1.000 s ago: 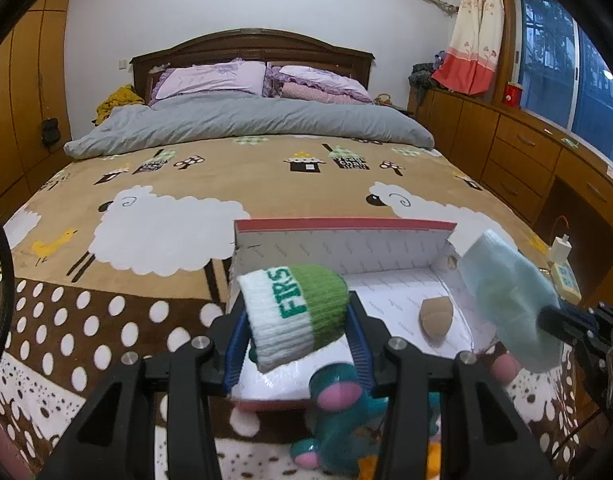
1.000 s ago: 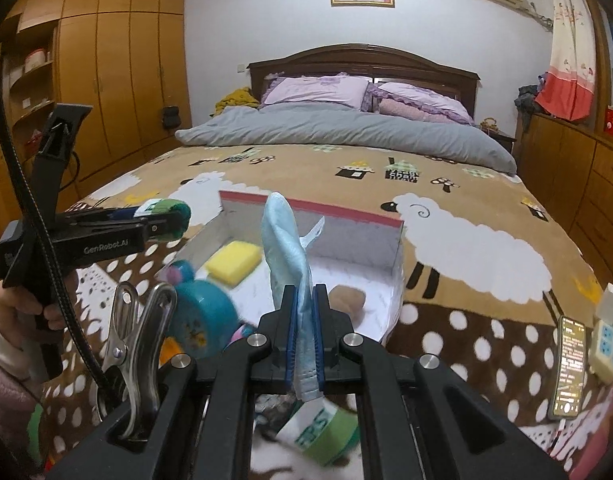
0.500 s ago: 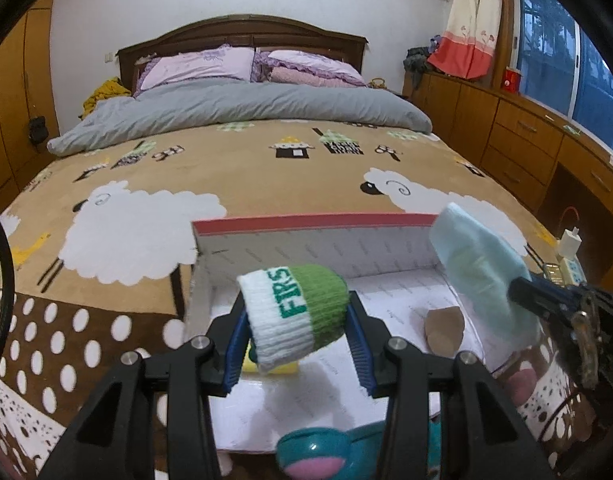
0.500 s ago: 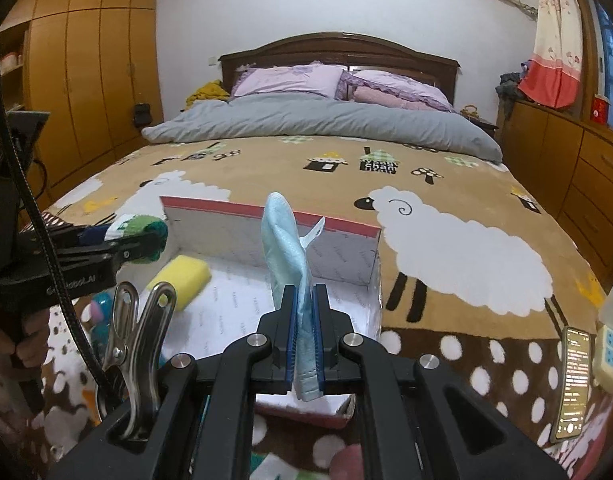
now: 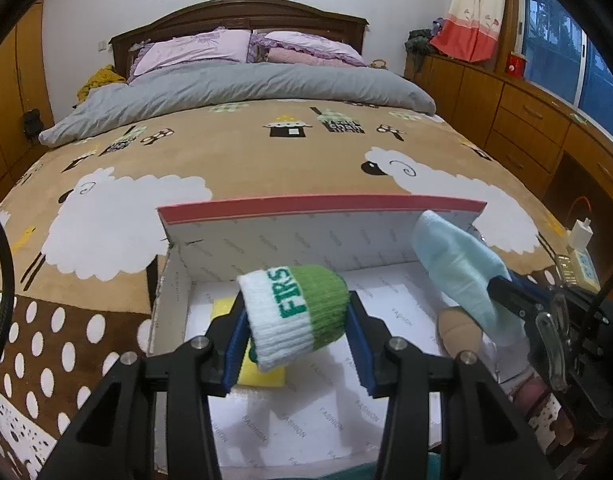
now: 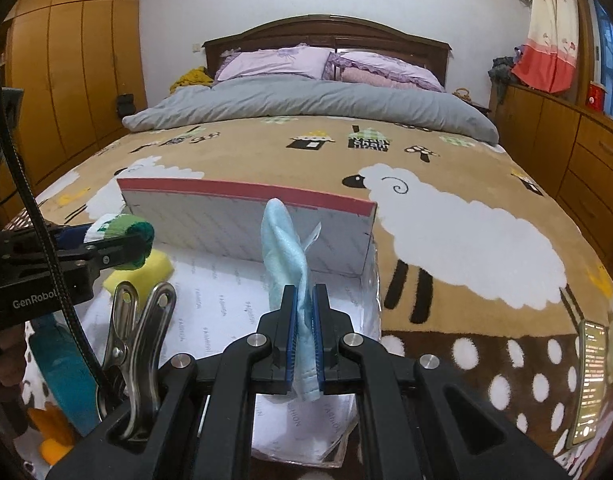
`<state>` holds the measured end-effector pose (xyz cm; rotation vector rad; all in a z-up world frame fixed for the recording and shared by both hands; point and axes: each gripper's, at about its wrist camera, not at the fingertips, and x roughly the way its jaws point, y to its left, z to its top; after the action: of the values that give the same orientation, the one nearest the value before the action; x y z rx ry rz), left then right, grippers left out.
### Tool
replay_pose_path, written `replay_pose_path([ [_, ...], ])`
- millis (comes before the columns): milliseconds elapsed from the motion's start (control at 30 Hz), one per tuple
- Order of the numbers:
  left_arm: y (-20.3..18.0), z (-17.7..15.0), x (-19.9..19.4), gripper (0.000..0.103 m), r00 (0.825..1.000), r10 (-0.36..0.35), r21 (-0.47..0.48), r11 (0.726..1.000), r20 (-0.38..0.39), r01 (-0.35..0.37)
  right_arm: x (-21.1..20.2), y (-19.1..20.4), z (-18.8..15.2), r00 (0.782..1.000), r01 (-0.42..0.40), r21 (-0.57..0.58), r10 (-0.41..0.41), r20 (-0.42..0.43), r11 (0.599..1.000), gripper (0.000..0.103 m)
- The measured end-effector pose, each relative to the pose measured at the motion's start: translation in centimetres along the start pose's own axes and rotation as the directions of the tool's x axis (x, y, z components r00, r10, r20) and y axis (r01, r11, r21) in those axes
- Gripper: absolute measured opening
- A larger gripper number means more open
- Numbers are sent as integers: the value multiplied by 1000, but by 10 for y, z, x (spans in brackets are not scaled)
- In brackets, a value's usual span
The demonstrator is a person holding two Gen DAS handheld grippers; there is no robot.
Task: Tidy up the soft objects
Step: 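Carry the FIRST sock with the left tool while the right tool carries the mask over the box, then open the left tool to drop the FIRST sock while the right tool releases the mask into the box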
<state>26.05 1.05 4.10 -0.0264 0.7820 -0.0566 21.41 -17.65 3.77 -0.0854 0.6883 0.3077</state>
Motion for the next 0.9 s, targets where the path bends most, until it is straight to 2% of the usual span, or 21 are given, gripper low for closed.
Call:
replay_pose_path([
  [300, -7, 0, -2, 56, 1000, -1, 23, 1000, 1, 1, 3, -2, 0, 1000, -22, 15, 22, 3, 1000, 9],
  [400, -7, 2, -4, 63, 1000, 5, 20, 1000, 4, -5, 1, -1, 1, 1000, -21, 12, 20, 6, 1000, 11],
  [533, -6, 1, -9, 66, 1000, 12, 15, 1000, 9, -12, -1, 1, 1, 1000, -13, 6, 13, 8, 1000, 27],
  [700, -4, 0, -17, 66, 1000, 19, 14, 1000, 20, -19, -5, 3, 2, 999, -25, 13, 25, 21, 1000, 35],
  [833, 0, -3, -28, 66, 999, 17, 5, 1000, 28, -17, -14, 4, 3, 999, -35, 18, 34, 39, 999, 46],
  [900, 1, -5, -34, 66, 999, 19, 2, 1000, 32, -19, -21, 6, 3, 998, -40, 10, 39, 45, 999, 46],
])
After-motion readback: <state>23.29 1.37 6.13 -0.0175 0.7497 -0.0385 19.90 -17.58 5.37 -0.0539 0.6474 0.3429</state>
